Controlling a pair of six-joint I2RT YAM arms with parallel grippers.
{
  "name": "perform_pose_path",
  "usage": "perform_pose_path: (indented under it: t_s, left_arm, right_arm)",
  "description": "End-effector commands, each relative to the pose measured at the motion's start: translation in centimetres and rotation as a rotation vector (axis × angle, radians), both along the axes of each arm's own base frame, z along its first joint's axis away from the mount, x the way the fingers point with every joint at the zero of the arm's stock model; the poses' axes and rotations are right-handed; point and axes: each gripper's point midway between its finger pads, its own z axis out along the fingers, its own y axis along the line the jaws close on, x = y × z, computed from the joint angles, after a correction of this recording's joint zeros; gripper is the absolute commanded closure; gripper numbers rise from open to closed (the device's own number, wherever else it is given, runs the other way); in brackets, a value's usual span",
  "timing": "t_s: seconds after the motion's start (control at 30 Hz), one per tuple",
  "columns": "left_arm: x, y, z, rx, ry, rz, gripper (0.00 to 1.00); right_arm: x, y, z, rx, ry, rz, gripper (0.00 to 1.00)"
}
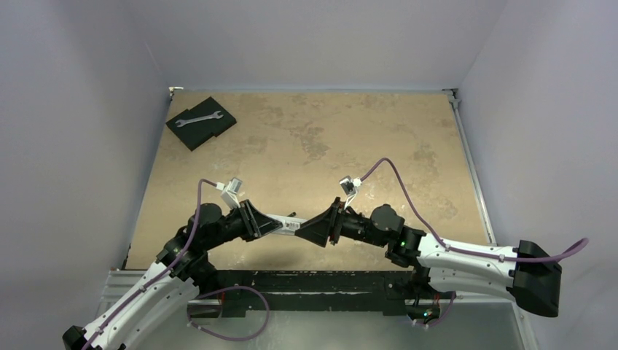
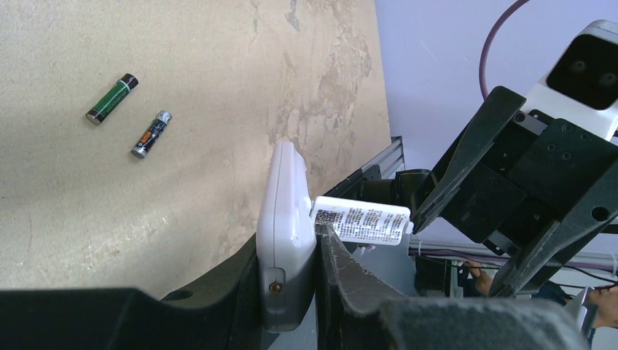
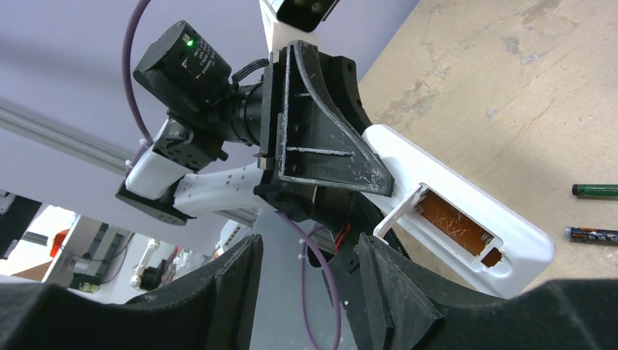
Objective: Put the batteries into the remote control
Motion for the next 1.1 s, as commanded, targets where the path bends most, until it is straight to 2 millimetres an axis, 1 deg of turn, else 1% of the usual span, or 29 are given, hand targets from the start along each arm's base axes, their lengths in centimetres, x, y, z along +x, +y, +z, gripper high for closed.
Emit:
perform_pose_path:
  t_s: [0.0,0.23,0.5,0.67,0.93,1.07]
  left_arm:
    - [0.2,-0.5,2.2,-0.049,-0.066,-0.016,1.0]
    - [0.3,-0.3,1.5,-0.03,-0.059,-0.002,1.0]
    - [0.5,-0.7,0.3,-0.021,-0.042,-0.015,1.0]
    - [0.9,-0.7,-0.6,0.017,-0.038,-0.021,1.0]
    - [1.4,-1.1,-2.3,0.051,-0.02,-0.025,1.0]
    - [1.8,-1.3,-2.7,0.068,-0.022,-0.03,1.0]
  right_arm:
    - [0.1,0.3,1.9,0.047,-0.019,0.0,0.41]
    - [0.5,0.0,1.2,0.023,-0.01,-0.029,0.41]
    - [0.9,0.0,-0.8,-0.02,0.021,-0.052,0.41]
    - [0.7,0.0,-1.8,-0.03,0.042,-0.043,0.41]
    - [1.2,0.2,-3.6,-0.064,0.06,-0.063,0.4]
    - [1.7,0.1,-4.8,-0.1,0.07,-0.092,0.4]
